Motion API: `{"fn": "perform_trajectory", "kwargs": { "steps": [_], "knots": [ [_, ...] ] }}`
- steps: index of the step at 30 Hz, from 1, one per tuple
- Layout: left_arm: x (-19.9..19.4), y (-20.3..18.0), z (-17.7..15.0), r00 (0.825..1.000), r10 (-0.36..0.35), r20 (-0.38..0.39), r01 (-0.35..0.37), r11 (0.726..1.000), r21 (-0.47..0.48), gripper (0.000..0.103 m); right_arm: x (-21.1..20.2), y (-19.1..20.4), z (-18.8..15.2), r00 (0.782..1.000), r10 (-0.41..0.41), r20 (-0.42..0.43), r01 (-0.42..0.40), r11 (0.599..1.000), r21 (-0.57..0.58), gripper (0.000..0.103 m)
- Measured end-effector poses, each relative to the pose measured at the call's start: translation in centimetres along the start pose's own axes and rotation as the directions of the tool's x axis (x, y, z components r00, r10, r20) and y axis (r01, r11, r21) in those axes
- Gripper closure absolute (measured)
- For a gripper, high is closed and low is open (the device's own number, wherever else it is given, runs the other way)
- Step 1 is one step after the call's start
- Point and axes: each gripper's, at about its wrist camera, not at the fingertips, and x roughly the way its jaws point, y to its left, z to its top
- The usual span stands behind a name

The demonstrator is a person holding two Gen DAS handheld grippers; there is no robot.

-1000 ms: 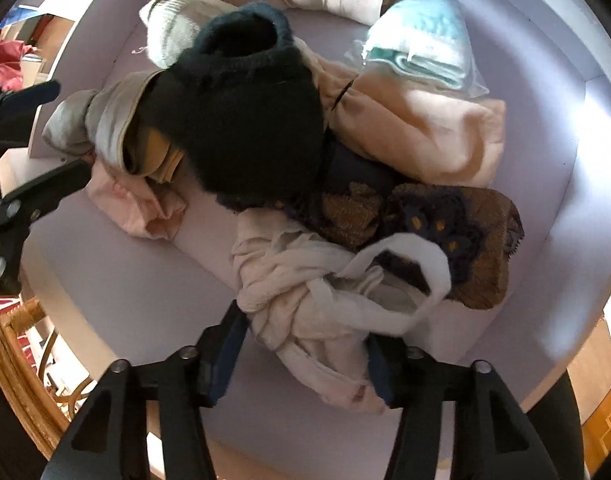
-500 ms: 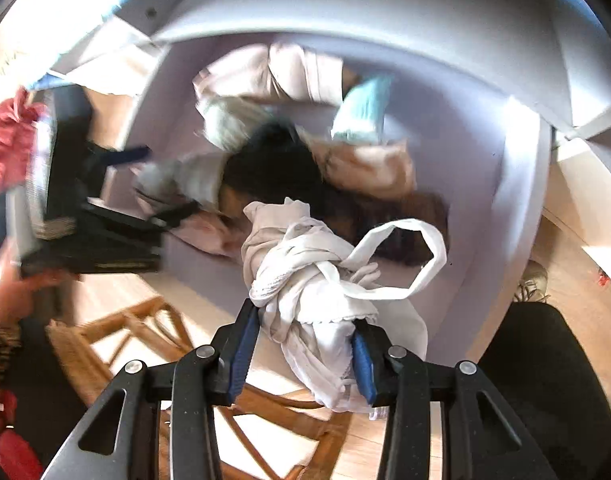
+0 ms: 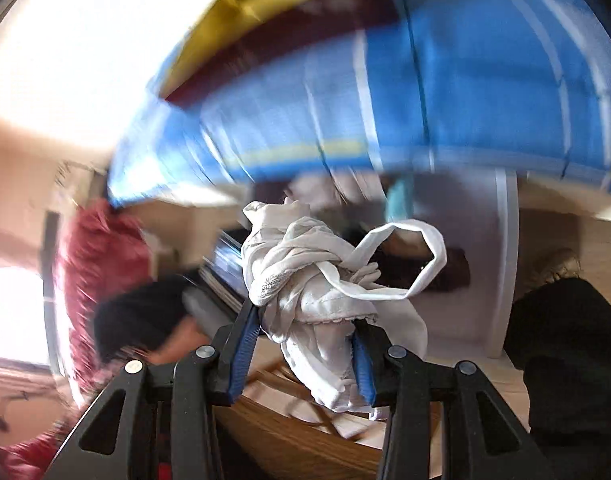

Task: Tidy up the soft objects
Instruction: 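Lift the white cloth out with the right tool toward the gold tin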

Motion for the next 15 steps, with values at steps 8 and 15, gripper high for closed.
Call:
{"fn": "perform_trajectory", "kwargs": {
  "steps": [8,15],
  "knots": [
    [0.6,-0.4,-0.1,1.0,-0.005,-0.023,0.005,1.0,-0.017,0.03,-7.8,3.2,7.4,0.974,0.038,0.222,-0.049,0.998,0.044,0.061],
    [0.9,0.8,-0.2,0.999,-0.046,-0.024,0.044,0.997,-0.057,0.031,-7.9,4.1,16.5,0.947,0.0,0.321,-0.044,0.991,0.128,0.06]
  ]
}}
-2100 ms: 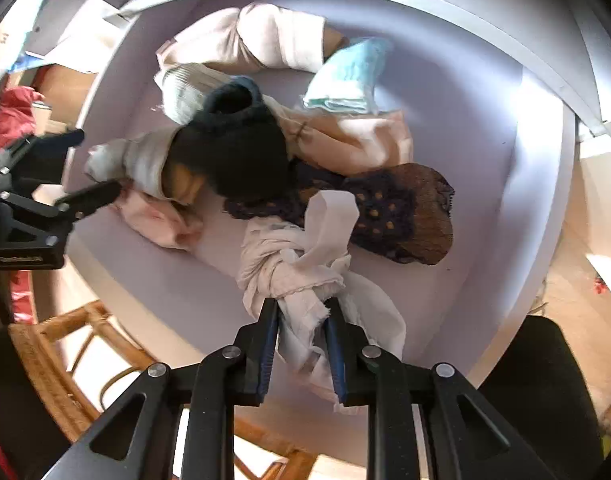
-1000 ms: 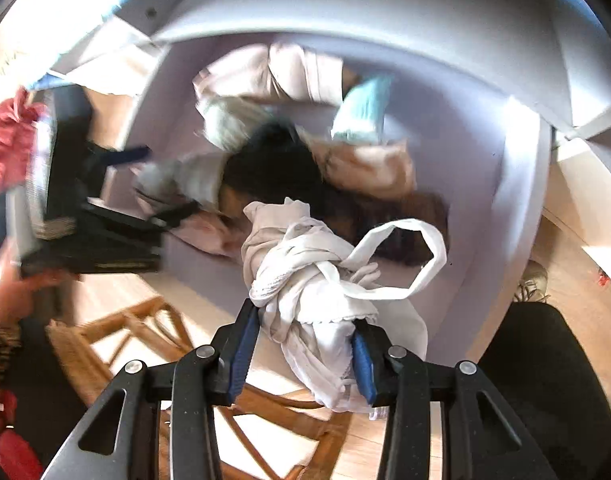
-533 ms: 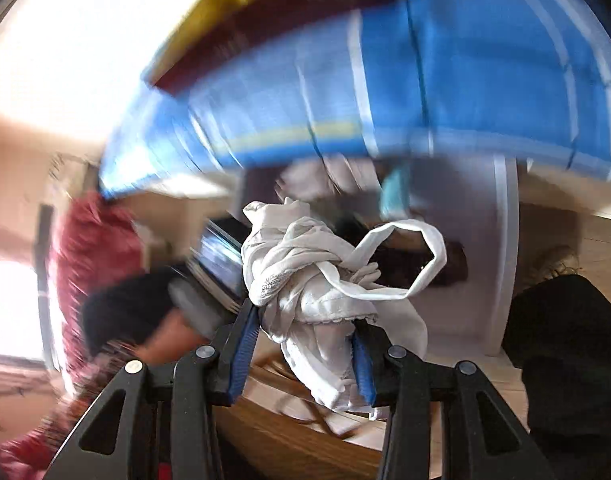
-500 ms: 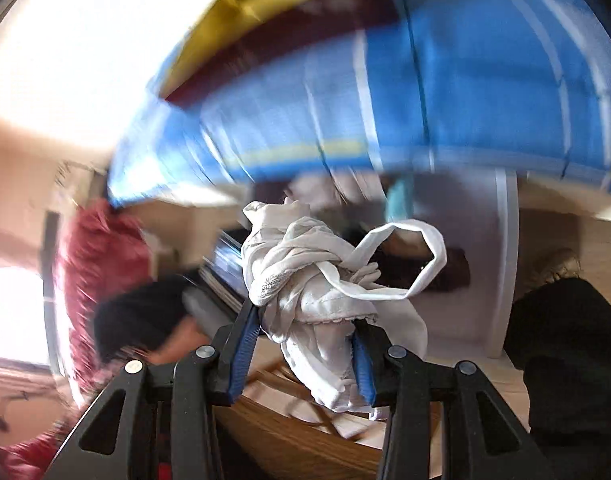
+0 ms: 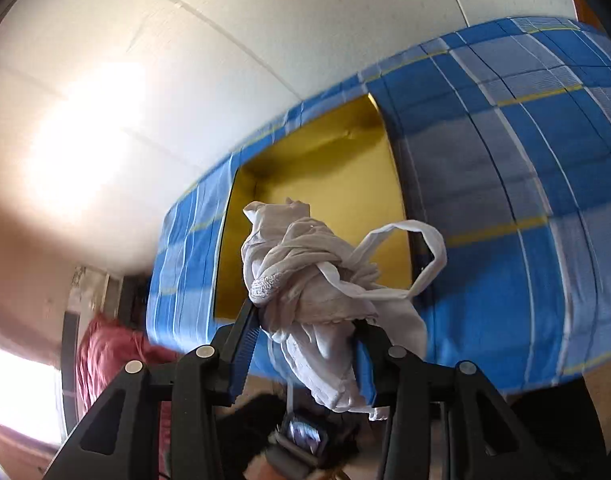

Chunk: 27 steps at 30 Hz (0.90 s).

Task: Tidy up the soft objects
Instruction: 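Lower the white cloth into the gold tin and open the right tool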

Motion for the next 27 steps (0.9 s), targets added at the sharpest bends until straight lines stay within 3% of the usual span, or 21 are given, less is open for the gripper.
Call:
{"fn": "perform_trajectory", "kwargs": {
  "steps": [8,14,22,27],
  "knots": [
    [0.5,1.2,0.4,1.0,-0.01,-0.008,0.01,1.0,-0.01,0.031,4.8,0.2,6.3,0.998,-0.044,0.039,0.04,0.995,0.088,0.06],
    [-0.3,1.9,0.4,1.0,-0.025,-0.01,0.025,0.999,-0.03,0.034,8.7,0.5,9.3,0.988,-0.146,0.045,0.141,0.985,0.095,0.06],
    [0.0,2.5,0.4,0.999,-0.044,-0.012,0.043,0.997,-0.056,0.037,12.7,0.3,11.8,0.95,-0.306,0.061,0.302,0.951,0.067,0.06],
    [-0.1,2.3,0.1,0.999,-0.043,-0.014,0.042,0.998,-0.055,0.038,14.3,1.0,12.7,0.906,-0.409,0.109,0.41,0.912,0.02,0.06]
  ]
}}
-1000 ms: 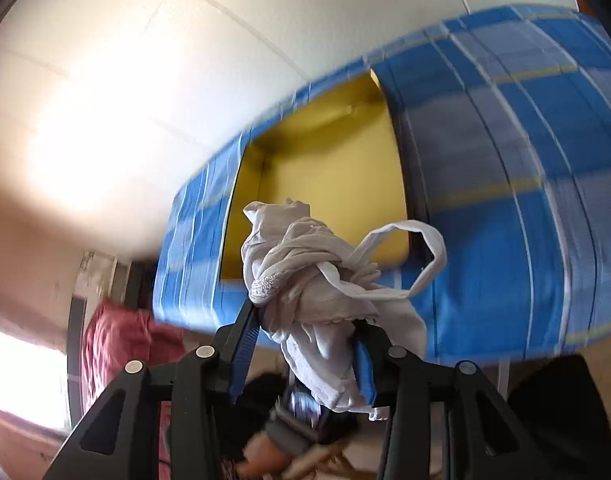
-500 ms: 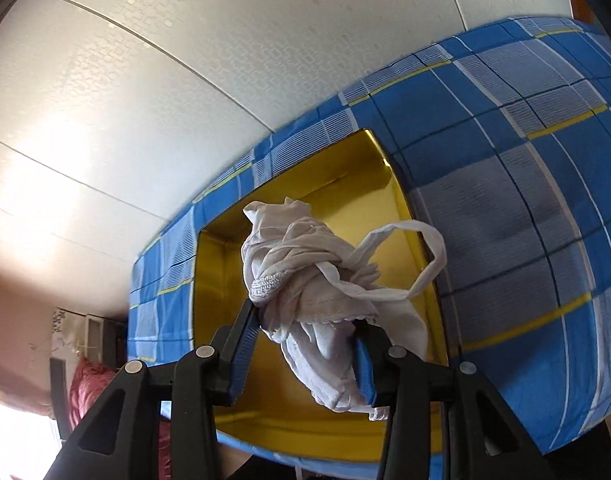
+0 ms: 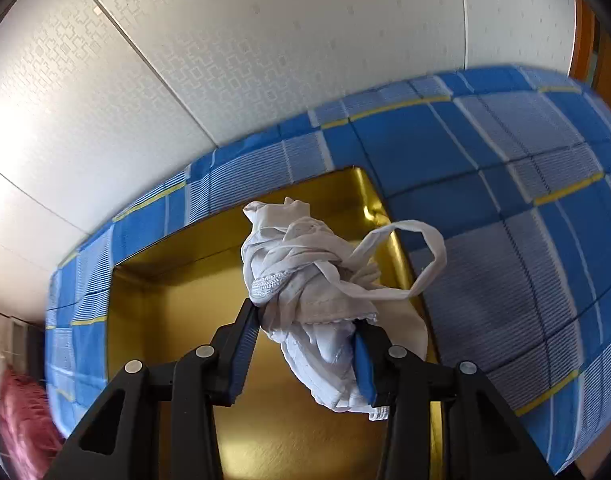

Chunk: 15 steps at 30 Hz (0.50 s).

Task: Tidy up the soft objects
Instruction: 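Lower the white cloth into the gold tin and open the right tool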

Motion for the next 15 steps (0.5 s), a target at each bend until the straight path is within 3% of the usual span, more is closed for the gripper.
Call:
{"fn": "perform_trajectory", "kwargs": {
  "steps": [2,9,15],
  "knots": [
    [0.1,0.0,0.1,1.0,-0.001,0.001,0.001,1.0,-0.004,0.038,0.6,0.3,0.2,0.998,-0.052,0.028,0.053,0.998,-0.031,0.06],
    [0.1,-0.3,0.2,1.0,-0.001,-0.004,0.001,1.0,-0.008,0.039,1.8,0.9,0.2,0.992,-0.112,0.053,0.117,0.989,-0.092,0.055],
    [0.1,-0.2,0.3,1.0,-0.004,-0.009,0.004,1.0,-0.011,0.038,0.8,-0.1,0.0,0.997,-0.039,0.066,0.044,0.996,-0.078,0.053]
  ]
}}
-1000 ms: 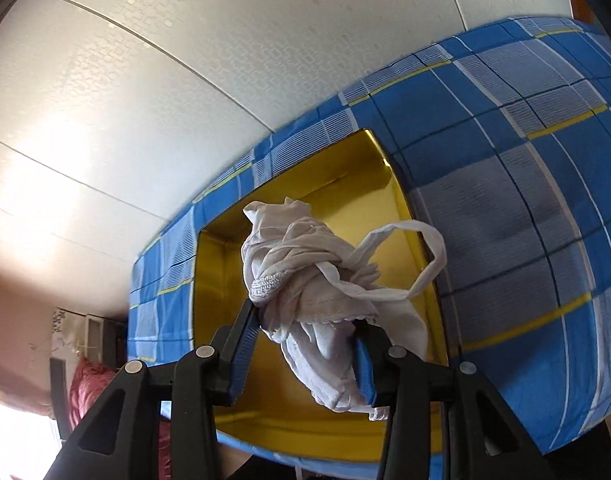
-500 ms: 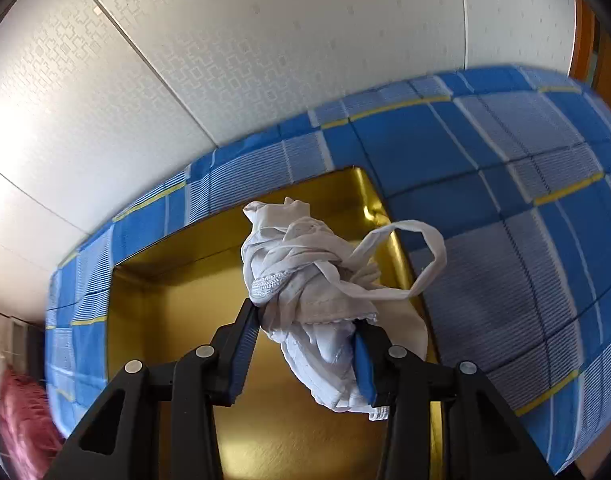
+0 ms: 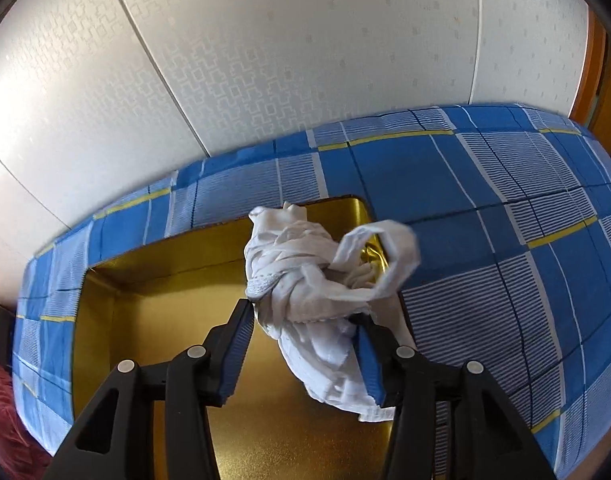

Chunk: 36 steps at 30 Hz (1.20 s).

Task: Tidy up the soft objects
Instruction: 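Lower the white cloth into the gold tin and open the right tool, then move the right tool back into the compartment while the left tool grasps the grey garment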

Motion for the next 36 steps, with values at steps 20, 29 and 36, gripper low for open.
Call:
{"fn": "perform_trajectory", "kwargs": {
  "steps": [20,29,36],
  "knots": [
    [0.5,-0.4,-0.4,1.0,0.009,-0.002,-0.009,1.0,0.021,0.038,-8.7,-3.6,-5.5,0.976,0.169,0.137,-0.152,0.981,-0.12,0.049],
    [0.7,-0.2,-0.6,1.0,0.0,0.0,0.0,1.0,0.016,0.038,-12.5,-5.7,-10.1,0.958,0.245,0.149,-0.228,0.966,-0.122,0.049],
    [0.8,0.0,-0.9,1.0,0.005,0.006,-0.005,1.0,0.025,0.038,-16.0,-7.1,-17.4,0.932,0.328,0.154,-0.289,0.929,-0.232,0.049]
  ]
}}
